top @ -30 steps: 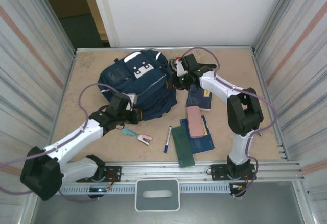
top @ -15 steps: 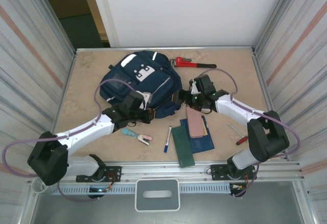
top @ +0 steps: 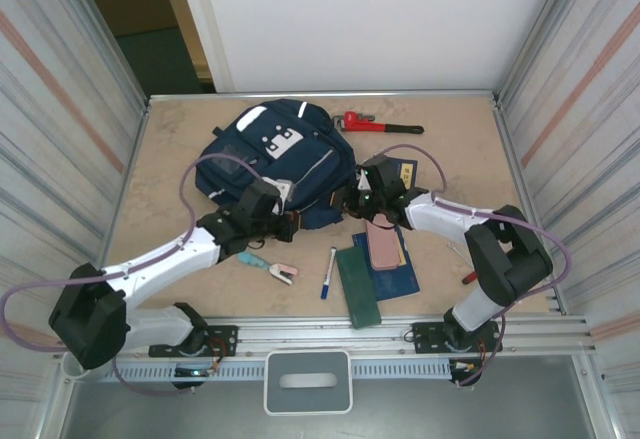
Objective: Pack books, pencil case, and school supplies into a backpack
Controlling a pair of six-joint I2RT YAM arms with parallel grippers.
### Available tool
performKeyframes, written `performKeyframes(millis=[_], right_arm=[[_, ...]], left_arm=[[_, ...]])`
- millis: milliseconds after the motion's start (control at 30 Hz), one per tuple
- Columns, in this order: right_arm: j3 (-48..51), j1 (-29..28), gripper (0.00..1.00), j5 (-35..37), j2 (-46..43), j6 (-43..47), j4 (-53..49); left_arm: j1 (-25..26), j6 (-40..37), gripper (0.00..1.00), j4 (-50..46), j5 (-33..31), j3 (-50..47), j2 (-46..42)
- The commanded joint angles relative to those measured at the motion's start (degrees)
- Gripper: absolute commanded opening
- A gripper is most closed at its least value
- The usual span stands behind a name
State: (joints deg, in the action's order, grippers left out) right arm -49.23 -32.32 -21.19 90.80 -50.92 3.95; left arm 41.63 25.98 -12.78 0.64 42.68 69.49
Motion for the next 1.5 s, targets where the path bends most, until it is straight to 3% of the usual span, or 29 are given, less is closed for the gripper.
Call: performKeyframes(millis=[0,167,333,467,567,767,967,1167,1467], right_arm=[[0.08,3.97,0.08,-0.18,-3.98,2.82,-0.73],[-0.36,7.55,0.00,-8.01,-7.74,6.83,-0.11],[-2.21,8.51,0.00,-9.04,-9.33,9.87,-2.44],[-3.36,6.74,0.00,-10.43,-6.58,8.58,-0.89],[-4.20,5.86,0.00,-9.09,-5.28,7.73,-1.30],[-6.23,6.08,0.00,-6.86,-4.81,8.76,-4.25],[-8.94,5.62,0.00,-6.95,-3.50,10.37,-7.20],[-9.48,5.51,0.00,-7.24,-2.46,10.24,-7.02],[-9.83,5.42,0.00,-7.47,-2.30,10.11,-7.46]], left_arm=[[-1.47,-1.28,0.00,-6.80,-13.95,-1.25,-4.46],[-11.37,1.09,0.00,-8.19,-17.46,-6.11,-7.41],[-22.47,2.87,0.00,-3.67,-16.31,-11.45,-10.69],[-28.93,3.03,0.00,-0.93,-11.39,-12.62,-9.42],[-27.39,0.76,0.02,2.08,-3.23,-13.32,-12.33],[-19.42,-1.32,0.53,17.08,17.03,-22.47,-21.19],[-19.04,-4.27,0.74,24.18,24.62,-27.27,-20.02],[-19.04,-7.08,0.77,28.65,29.34,-24.95,-10.19],[-19.04,-7.43,0.63,35.48,30.96,-21.97,0.43]])
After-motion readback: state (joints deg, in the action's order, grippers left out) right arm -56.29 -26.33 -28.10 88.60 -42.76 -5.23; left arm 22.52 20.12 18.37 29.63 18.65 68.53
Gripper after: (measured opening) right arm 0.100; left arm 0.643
